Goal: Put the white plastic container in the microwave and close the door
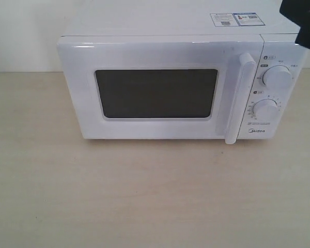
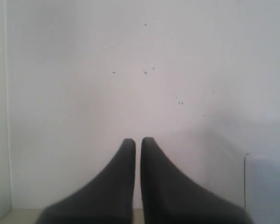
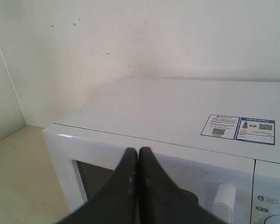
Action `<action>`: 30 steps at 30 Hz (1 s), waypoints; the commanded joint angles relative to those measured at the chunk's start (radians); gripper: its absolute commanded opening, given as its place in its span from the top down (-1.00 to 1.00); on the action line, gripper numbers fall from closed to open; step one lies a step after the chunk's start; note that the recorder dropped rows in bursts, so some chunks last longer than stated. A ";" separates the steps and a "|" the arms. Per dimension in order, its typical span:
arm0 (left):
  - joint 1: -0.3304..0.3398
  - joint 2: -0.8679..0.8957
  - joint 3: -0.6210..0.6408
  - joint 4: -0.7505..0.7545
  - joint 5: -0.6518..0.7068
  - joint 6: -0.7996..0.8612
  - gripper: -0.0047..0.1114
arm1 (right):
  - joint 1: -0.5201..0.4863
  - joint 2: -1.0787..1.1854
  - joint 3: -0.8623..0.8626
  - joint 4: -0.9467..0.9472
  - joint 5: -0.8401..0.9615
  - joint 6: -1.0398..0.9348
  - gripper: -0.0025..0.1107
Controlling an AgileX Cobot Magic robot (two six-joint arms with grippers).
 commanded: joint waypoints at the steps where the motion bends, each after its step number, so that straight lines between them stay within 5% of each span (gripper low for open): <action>1: 0.004 -0.002 0.067 0.501 0.067 -0.467 0.84 | -0.006 -0.005 0.006 -0.003 -0.006 -0.003 0.96; 8: 0.004 -0.002 0.137 0.772 0.286 -0.900 0.84 | -0.006 -0.005 0.006 -0.003 -0.006 -0.003 0.96; 12: 0.004 -0.002 0.137 0.772 0.396 -0.900 0.84 | -0.006 -0.005 0.006 0.002 -0.018 -0.003 0.96; 30: 0.004 -0.002 0.137 0.772 0.396 -0.900 0.84 | -0.006 -0.005 0.006 0.002 -0.018 -0.003 0.96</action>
